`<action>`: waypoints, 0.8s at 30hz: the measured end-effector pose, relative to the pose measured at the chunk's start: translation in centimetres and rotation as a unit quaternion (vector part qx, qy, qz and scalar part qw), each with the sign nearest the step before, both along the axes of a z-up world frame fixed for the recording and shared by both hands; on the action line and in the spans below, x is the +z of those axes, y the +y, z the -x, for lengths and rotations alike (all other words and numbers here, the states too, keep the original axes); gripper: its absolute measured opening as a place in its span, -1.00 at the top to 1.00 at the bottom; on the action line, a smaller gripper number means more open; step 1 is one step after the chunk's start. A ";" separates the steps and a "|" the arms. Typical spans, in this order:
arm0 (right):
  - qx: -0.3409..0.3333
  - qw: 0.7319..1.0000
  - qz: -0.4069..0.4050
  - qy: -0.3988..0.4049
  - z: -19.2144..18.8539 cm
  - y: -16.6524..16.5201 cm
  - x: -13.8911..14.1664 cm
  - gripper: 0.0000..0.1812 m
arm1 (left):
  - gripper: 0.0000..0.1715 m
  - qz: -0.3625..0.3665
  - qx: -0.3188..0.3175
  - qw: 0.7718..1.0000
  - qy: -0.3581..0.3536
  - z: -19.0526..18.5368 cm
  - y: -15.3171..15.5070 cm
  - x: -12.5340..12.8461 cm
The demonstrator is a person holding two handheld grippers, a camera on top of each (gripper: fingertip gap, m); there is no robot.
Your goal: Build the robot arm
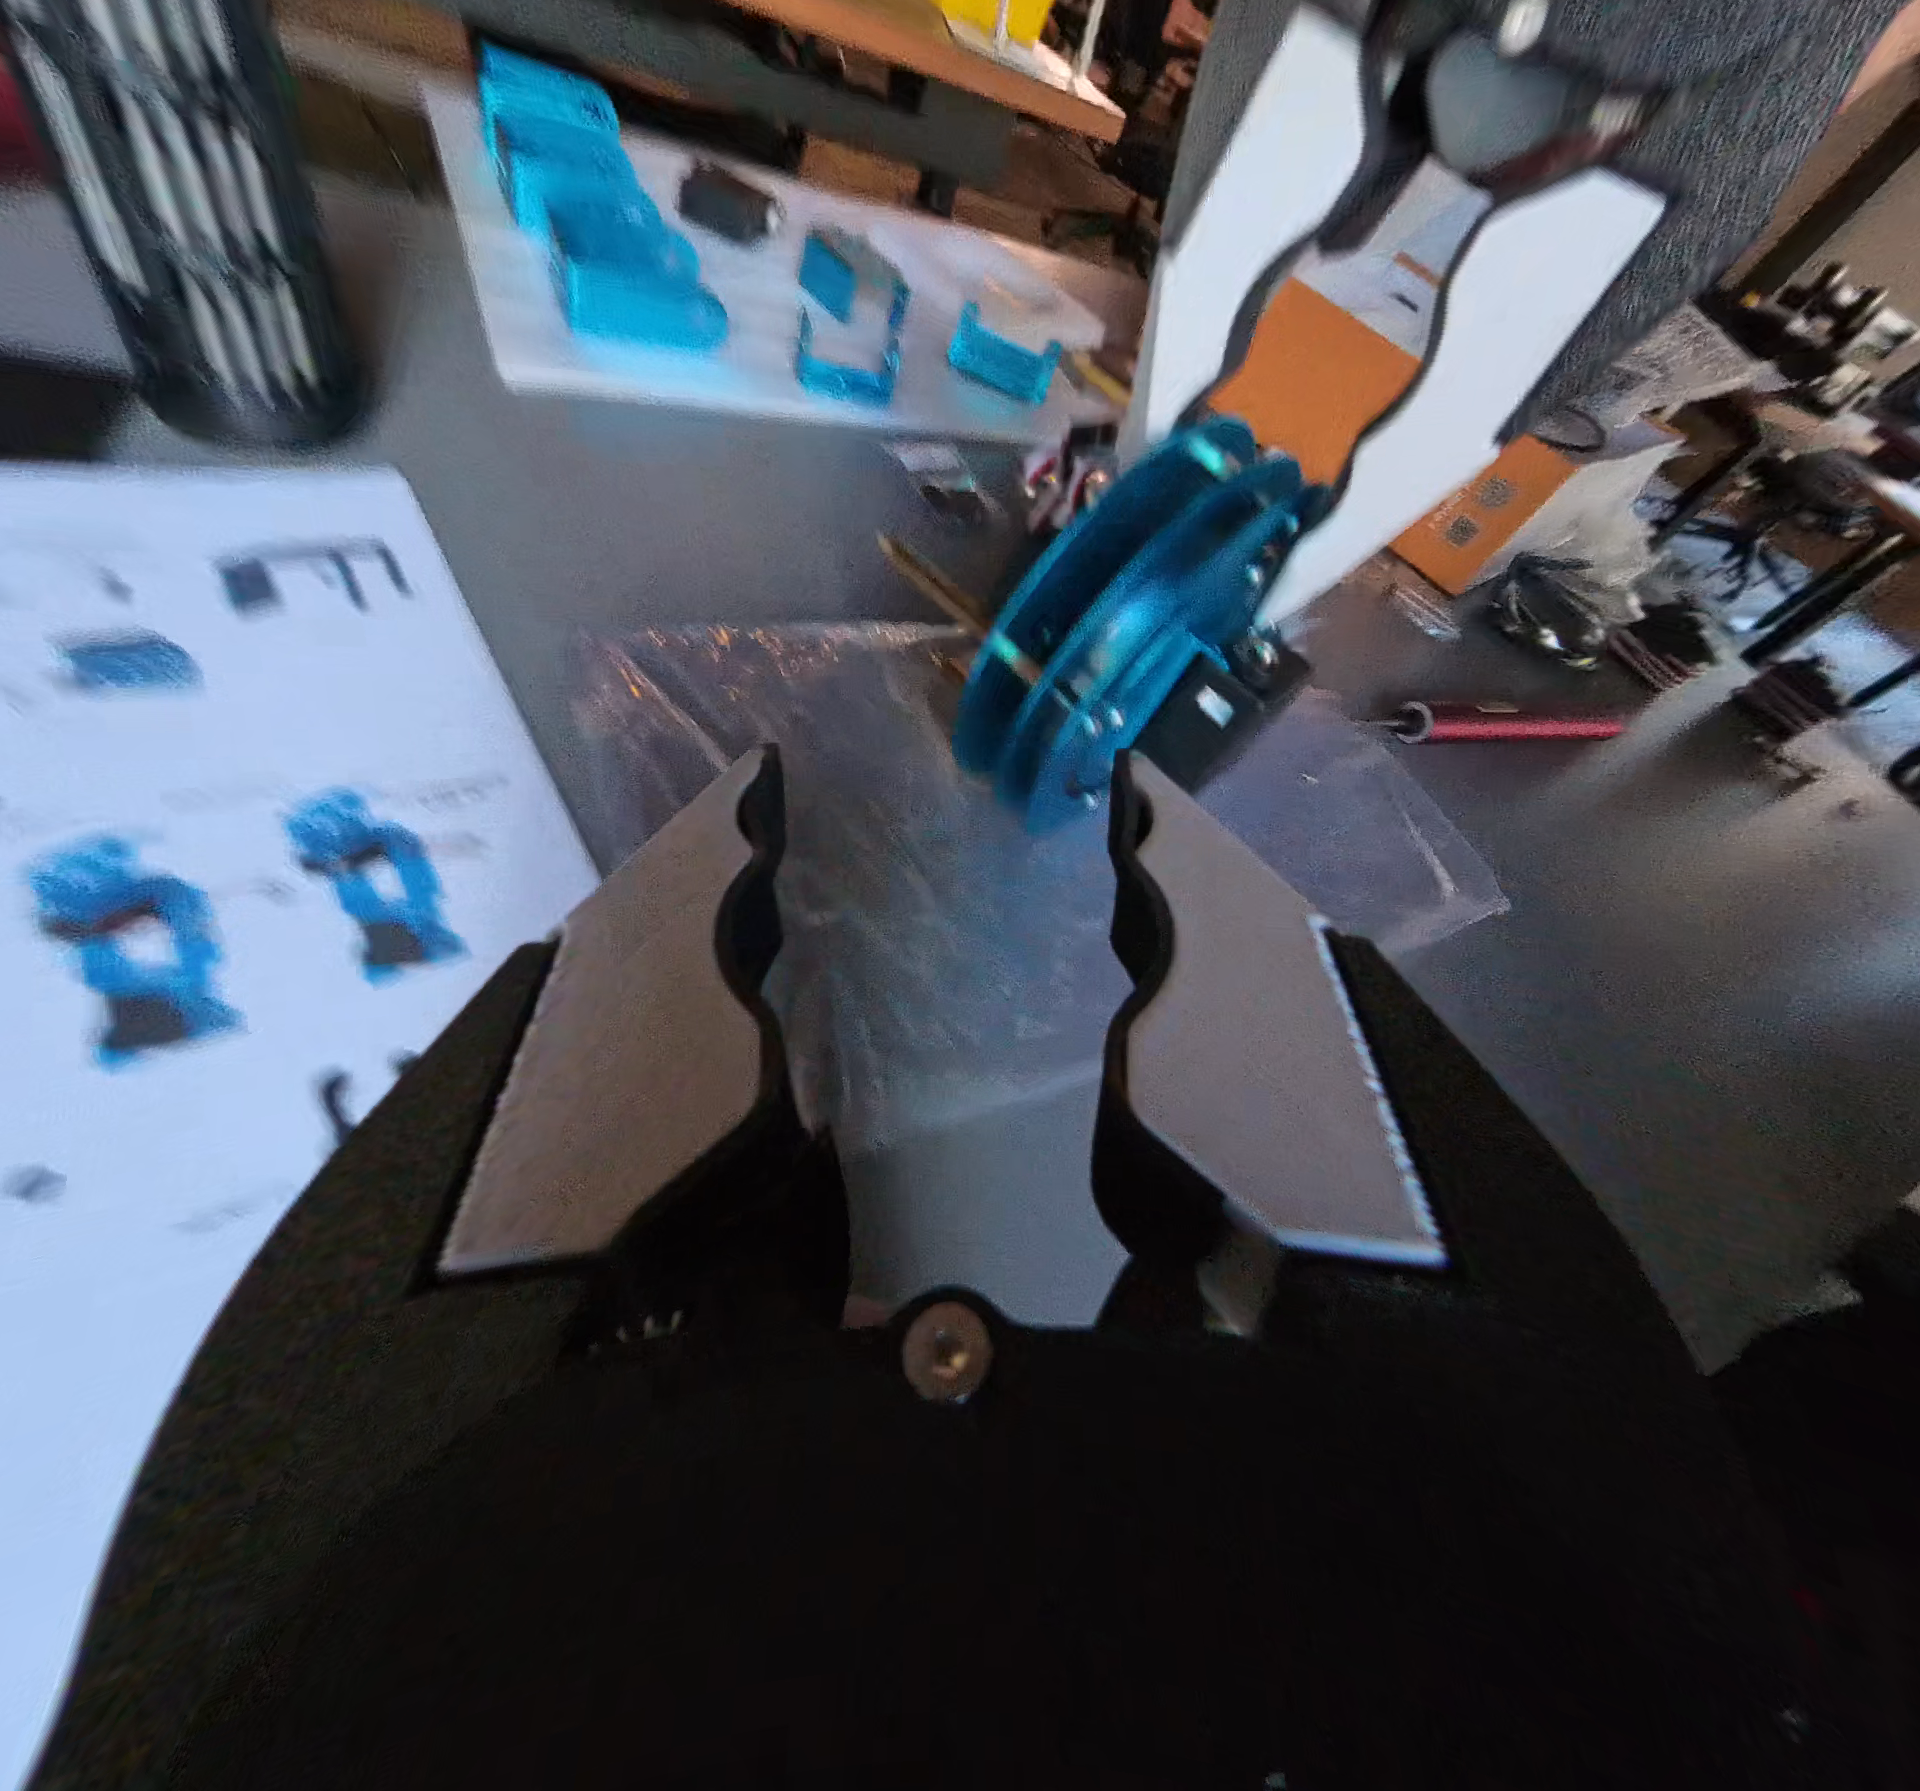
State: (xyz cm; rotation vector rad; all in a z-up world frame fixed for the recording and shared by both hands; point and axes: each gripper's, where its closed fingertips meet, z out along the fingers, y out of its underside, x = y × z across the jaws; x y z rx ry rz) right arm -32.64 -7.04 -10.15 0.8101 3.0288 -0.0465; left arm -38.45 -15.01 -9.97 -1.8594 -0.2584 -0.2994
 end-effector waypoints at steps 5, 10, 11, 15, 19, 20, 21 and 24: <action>0.066 0.997 -0.008 -0.026 0.8 -1.1 0.1 0.57 | 0.19 0.007 -0.091 0.989 0.120 -0.3 1.0 1.3; 0.102 0.994 0.029 0.005 1.3 -3.0 0.0 0.57 | 0.17 0.031 -0.177 0.974 0.141 -2.5 2.4 -0.9; 0.102 0.994 0.028 0.011 1.3 -3.0 0.0 0.57 | 0.26 0.023 -0.169 0.975 0.144 -2.2 2.7 -0.9; 0.078 0.994 0.064 0.044 1.5 -3.2 0.2 0.55 | 0.58 -0.004 -0.180 0.973 0.144 -2.3 2.5 -0.9; 0.055 0.985 0.128 0.103 2.0 -3.6 0.9 0.49 | 0.59 -0.013 -0.172 0.973 0.154 -2.4 2.3 -0.9; 0.040 0.981 0.150 0.118 2.0 -3.7 1.4 0.37 | 0.59 -0.012 -0.172 0.972 0.157 -2.5 2.3 -0.9; 0.020 0.974 0.182 0.136 2.0 -4.0 2.3 0.31 | 0.59 -0.010 -0.171 0.973 0.154 -2.5 2.3 -1.0; -0.061 0.942 0.252 0.213 1.6 -2.6 5.6 0.28 | 0.59 -0.006 -0.166 0.975 0.148 -2.5 2.2 -1.0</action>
